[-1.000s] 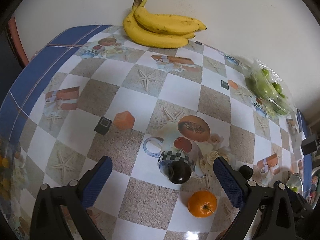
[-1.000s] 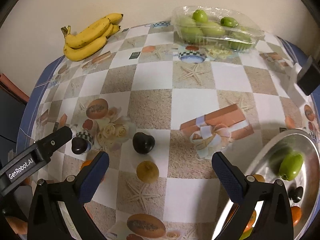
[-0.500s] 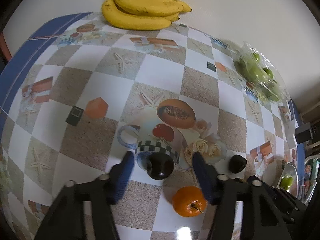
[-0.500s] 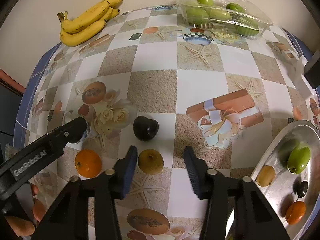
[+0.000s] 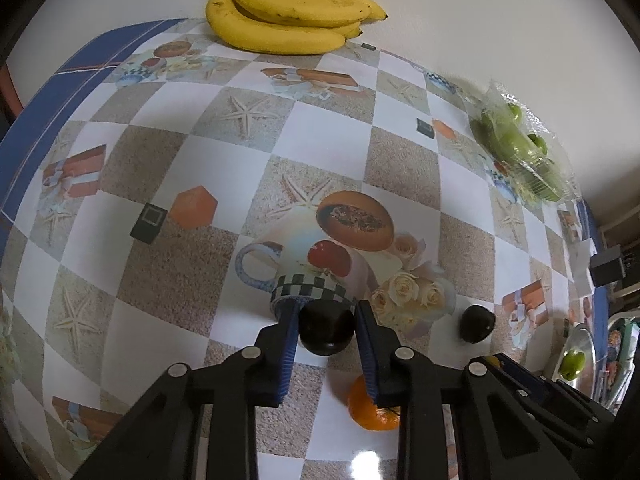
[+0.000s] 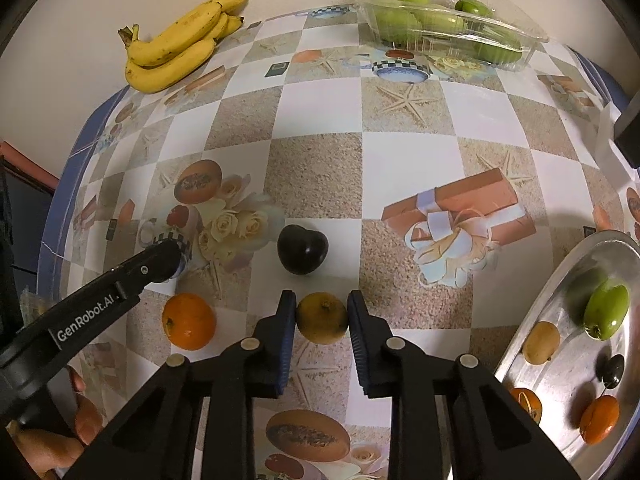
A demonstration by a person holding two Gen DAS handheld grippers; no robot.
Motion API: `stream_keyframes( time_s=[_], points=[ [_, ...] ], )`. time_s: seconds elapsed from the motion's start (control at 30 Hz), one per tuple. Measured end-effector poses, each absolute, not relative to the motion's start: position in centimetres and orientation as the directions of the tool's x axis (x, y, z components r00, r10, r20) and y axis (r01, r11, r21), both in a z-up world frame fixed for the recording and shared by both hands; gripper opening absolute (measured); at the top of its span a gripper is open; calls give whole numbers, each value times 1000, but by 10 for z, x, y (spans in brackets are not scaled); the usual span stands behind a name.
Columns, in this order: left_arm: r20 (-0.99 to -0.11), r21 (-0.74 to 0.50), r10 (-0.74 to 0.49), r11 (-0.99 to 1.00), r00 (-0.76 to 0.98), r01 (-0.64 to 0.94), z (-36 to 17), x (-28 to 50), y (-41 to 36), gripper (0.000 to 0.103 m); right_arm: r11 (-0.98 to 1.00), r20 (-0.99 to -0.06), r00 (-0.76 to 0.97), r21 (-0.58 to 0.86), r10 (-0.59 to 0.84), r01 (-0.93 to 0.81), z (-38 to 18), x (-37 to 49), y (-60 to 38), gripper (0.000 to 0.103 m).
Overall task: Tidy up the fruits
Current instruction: 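Grasp a brown kiwi with the right tool while the left tool grasps a dark plum, then carry the kiwi with the right tool while the left tool carries the plum toward the basin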
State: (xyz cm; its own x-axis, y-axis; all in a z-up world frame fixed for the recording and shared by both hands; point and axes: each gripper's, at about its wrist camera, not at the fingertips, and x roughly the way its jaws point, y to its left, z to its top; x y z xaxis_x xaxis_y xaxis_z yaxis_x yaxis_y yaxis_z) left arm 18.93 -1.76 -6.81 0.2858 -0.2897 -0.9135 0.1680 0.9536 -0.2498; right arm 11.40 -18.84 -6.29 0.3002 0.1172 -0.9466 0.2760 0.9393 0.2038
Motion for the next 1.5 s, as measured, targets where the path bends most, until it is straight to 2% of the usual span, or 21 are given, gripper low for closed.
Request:
stream_keyframes(
  time_s=[0.53,1.5],
  points=[
    [-889,-206,-283,949,360,238,-19,167,-30,30,935,-931,345,220,116,279,-29,98,-189,27],
    [-868,-156,-288,932,404,328,12,103,-53,30,919,-911,406,219,72,329,8,22,-205,27]
  ],
)
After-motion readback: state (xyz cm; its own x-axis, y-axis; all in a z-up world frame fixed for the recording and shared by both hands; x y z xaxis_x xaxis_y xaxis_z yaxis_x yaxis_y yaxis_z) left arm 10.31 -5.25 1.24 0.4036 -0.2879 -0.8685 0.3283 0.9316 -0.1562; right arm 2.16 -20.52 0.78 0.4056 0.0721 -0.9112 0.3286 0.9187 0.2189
